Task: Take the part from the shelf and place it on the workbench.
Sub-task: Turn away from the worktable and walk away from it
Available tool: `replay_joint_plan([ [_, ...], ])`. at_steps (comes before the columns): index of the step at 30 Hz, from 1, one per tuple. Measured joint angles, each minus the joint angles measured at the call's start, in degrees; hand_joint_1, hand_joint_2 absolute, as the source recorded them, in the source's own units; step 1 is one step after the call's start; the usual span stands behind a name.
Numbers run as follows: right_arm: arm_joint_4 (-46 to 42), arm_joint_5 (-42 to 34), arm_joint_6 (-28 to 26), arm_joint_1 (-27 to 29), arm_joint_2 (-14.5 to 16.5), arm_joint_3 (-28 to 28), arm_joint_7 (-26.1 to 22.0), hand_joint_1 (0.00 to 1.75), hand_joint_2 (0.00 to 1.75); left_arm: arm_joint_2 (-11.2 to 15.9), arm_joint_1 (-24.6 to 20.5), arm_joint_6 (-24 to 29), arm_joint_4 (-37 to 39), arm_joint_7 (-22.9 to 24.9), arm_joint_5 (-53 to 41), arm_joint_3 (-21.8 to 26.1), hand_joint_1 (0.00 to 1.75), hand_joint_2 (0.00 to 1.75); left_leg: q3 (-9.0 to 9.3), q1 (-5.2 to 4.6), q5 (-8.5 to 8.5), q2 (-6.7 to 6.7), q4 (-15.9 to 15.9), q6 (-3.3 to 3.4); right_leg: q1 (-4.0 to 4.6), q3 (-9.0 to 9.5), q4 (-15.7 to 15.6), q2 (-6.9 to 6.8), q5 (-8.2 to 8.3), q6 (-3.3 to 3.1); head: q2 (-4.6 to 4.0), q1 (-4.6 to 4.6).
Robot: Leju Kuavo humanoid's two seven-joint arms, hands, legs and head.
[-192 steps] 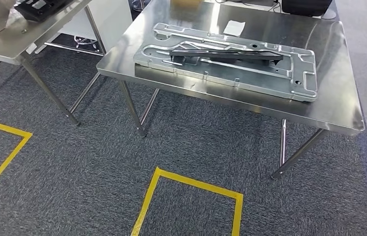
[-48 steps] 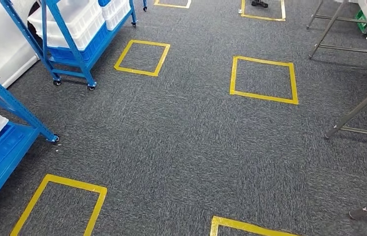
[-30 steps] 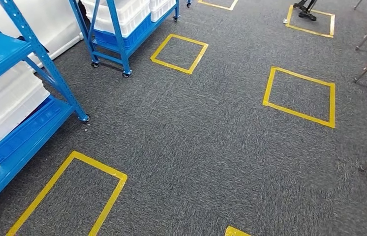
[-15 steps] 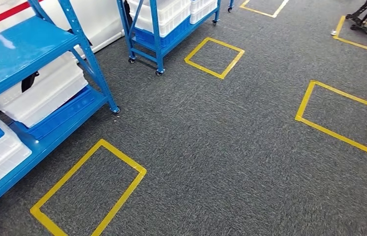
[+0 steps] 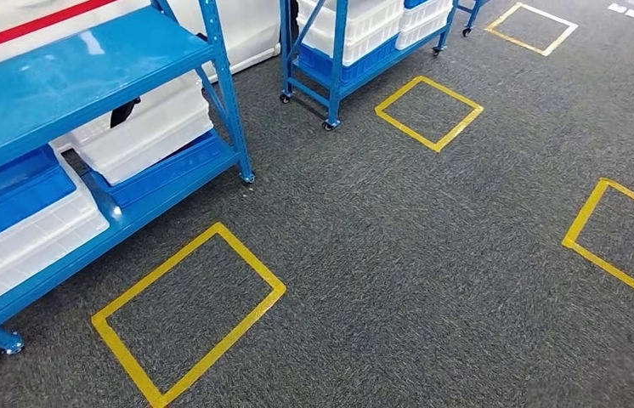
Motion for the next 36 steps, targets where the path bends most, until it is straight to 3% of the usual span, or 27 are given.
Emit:
replay_joint_plan([
  [1,0.01,0.01,0.0,0.1,0.01,-0.01,0.0,0.0,0.0,0.0,-0.02,0.0,0.0,0.0,0.04,-0.02,0.0,0.0,-0.12,-0.05,0.08,-0.69,0.06,0.06,-0.05,-1.33,2.81,0.33,-0.88,0.0,0.0,0.01],
  [2,0.01,0.0,0.0,0.19,0.01,-0.01,0.0,0.0,0.0,0.0,-0.02,0.0,0.0,0.01,0.07,-0.03,0.0,0.0,-0.17,-0.07,0.11,-1.46,0.13,0.06,-0.06,-1.83,3.79,0.48,-0.57,-0.06,0.0,0.02],
  [4,0.02,-0.01,0.01,0.25,0.01,-0.02,0.0,0.0,0.0,0.0,-0.01,0.0,0.0,0.02,0.18,-0.07,0.0,0.0,-0.14,-0.07,0.13,-3.05,0.31,-0.04,-0.07,0.11,-0.56,1.2,3.12,-0.4,0.0,0.02],
  [6,0.02,-0.01,0.01,0.28,-0.01,-0.04,0.01,0.0,0.0,-0.02,-0.08,-0.06,0.0,0.05,0.28,-0.2,0.0,0.0,-0.27,-0.11,0.15,-4.46,0.49,-0.36,-0.11,3.23,-7.8,3.78,6.55,-0.89,-0.01,0.01],
  [8,0.02,0.0,0.0,0.24,-0.03,-0.06,0.03,0.0,0.0,-0.04,-0.13,-0.2,0.0,0.1,0.34,-0.36,0.0,0.0,-0.63,-0.06,0.31,-5.67,0.57,-1.02,-0.01,4.49,-10.99,5.2,7.33,-1.18,-0.01,-0.01],
  [10,0.01,-0.01,0.0,0.07,0.02,-0.07,0.07,0.0,0.0,-0.01,0.03,-0.33,0.01,0.13,0.38,-0.45,0.0,0.0,-0.93,0.06,0.48,-6.69,0.51,-1.78,0.01,4.62,-11.36,4.0,7.5,-1.55,0.0,0.01],
  [12,0.01,-0.01,0.0,-0.03,0.11,-0.07,0.09,0.0,0.0,-0.02,0.21,-0.44,0.02,0.13,0.39,-0.5,0.0,0.0,-1.79,-0.04,-0.77,-4.77,2.14,-2.36,-0.2,4.88,-12.0,2.57,7.84,-2.26,-0.01,-0.25],
  [14,0.01,-0.01,-0.01,0.12,0.16,-0.09,0.1,0.0,0.0,-0.05,0.06,-0.51,0.02,0.14,0.4,-0.52,0.0,0.0,-4.45,-0.06,-4.42,-1.43,7.99,-2.81,-0.13,4.97,-12.32,0.97,7.96,-2.84,-0.01,-0.7],
  [16,0.01,-0.01,-0.01,0.29,0.16,-0.16,0.11,0.0,0.0,-0.02,-0.1,-0.52,0.02,0.14,0.46,-0.52,0.0,0.0,-7.52,0.09,-7.67,-0.24,15.04,-3.23,0.1,4.84,-12.22,-0.69,7.87,-3.04,-0.01,-0.86],
  [17,0.01,-0.01,-0.01,0.3,0.16,-0.22,0.11,0.0,0.0,-0.01,-0.05,-0.49,0.02,0.11,0.54,-0.53,0.0,0.0,-8.03,0.13,-7.93,-0.06,16.56,-3.37,0.16,4.8,-12.15,-1.47,7.8,-3.04,-0.01,-0.86],
  [18,0.01,-0.01,0.0,0.28,0.16,-0.31,0.11,0.0,0.0,-0.01,0.03,-0.41,0.02,0.05,0.71,-0.54,0.0,0.0,-7.36,0.15,-7.08,0.14,15.78,-3.45,0.18,4.79,-12.05,-2.23,7.71,-2.98,-0.01,-0.87],
  [19,0.01,0.01,0.0,0.24,0.18,-0.38,0.11,0.0,0.0,0.01,0.09,-0.28,0.02,-0.03,0.94,-0.54,0.0,0.0,-5.61,0.15,-5.44,0.55,12.87,-3.44,0.19,4.84,-11.92,-2.94,7.59,-2.88,-0.01,-0.88],
  [21,0.01,0.05,0.0,0.19,0.22,-0.47,0.11,0.0,0.0,0.03,-0.01,0.03,0.02,-0.21,1.4,-0.55,0.0,0.0,-1.08,-0.03,-2.38,2.86,4.97,-2.99,0.37,5.0,-11.54,-4.22,7.21,-2.48,0.0,-0.9],
  [22,0.01,0.1,0.0,0.17,0.24,-0.49,0.11,0.0,0.0,0.07,-0.11,0.13,0.02,-0.26,1.5,-0.55,0.0,0.0,0.3,-0.18,-1.64,3.72,2.38,-2.58,0.51,5.08,-11.37,-4.76,7.04,-2.21,0.0,-0.8],
  [23,0.01,0.15,0.01,0.09,0.25,-0.51,0.11,0.0,0.0,0.1,-0.16,0.16,0.02,-0.27,1.51,-0.57,0.0,0.0,0.84,-0.35,-1.44,4.24,1.12,-2.15,0.62,5.15,-11.25,-5.27,6.92,-1.93,0.0,-0.71],
  [25,0.01,0.2,0.01,-0.22,0.25,-0.52,0.12,0.0,0.0,0.19,-0.04,0.15,0.02,-0.27,1.45,-0.65,0.0,0.0,0.63,-0.44,-1.25,3.23,0.76,-1.38,0.71,5.38,-11.24,-6.26,6.88,-1.41,0.0,-0.53],
  [26,0.01,0.2,0.01,-0.35,0.23,-0.52,0.13,0.0,0.0,0.21,0.05,0.15,0.02,-0.26,1.45,-0.69,0.0,0.0,0.66,-0.31,-1.01,2.68,0.52,-1.03,0.62,5.35,-10.86,-5.91,6.6,-1.11,0.0,-0.5],
  [28,0.01,0.21,0.01,-0.33,0.22,-0.52,0.13,0.0,0.0,0.22,0.0,0.15,0.02,-0.25,1.45,-0.76,0.0,0.0,0.75,0.06,-0.43,1.53,0.01,-0.27,0.34,4.05,-7.63,-3.26,4.28,-0.54,-0.01,-0.25],
  [30,0.02,0.22,0.02,-0.1,0.24,-0.54,0.13,0.0,0.0,0.22,-0.15,0.15,0.02,-0.24,1.45,-0.8,0.0,0.0,0.46,0.14,-0.12,0.38,-0.06,0.11,-0.13,0.79,-0.73,-0.23,0.34,-0.15,-0.01,-0.01],
  [31,0.02,0.22,0.03,-0.01,0.25,-0.55,0.14,0.0,0.0,0.22,-0.18,0.15,0.02,-0.24,1.45,-0.8,0.0,0.0,0.29,0.13,-0.05,-0.28,-0.02,0.15,-0.28,-0.8,2.55,0.31,-1.02,-0.01,-0.01,0.03],
  [32,0.02,0.22,0.03,0.05,0.25,-0.56,0.14,0.0,0.0,0.22,-0.15,0.15,0.02,-0.24,1.45,-0.81,0.0,0.0,0.17,0.12,0.02,-1.02,0.04,0.13,-0.38,-1.72,4.37,0.52,-1.27,0.09,0.0,0.03],
  [33,0.02,0.23,0.03,0.08,0.25,-0.56,0.14,0.0,0.0,0.22,-0.09,0.15,0.02,-0.24,1.46,-0.82,0.0,0.0,0.12,0.12,0.07,-1.81,0.13,0.06,-0.47,-1.67,4.16,0.62,-0.35,0.15,0.0,0.03],
  [34,0.02,0.27,0.03,0.09,0.23,-0.57,0.15,0.0,0.0,0.22,-0.04,0.15,0.02,-0.24,1.48,-0.84,0.0,0.0,0.11,0.15,0.09,-2.61,0.25,-0.05,-0.57,-0.52,1.66,0.86,1.58,0.13,0.0,0.04],
  [36,0.02,0.38,0.03,0.12,0.22,-0.58,0.16,0.0,0.0,0.22,-0.02,0.15,0.02,-0.24,1.51,-0.88,0.0,0.0,0.0,0.14,0.05,-4.08,0.59,-0.48,-0.79,3.1,-6.18,2.91,5.5,0.04,0.0,0.07],
])
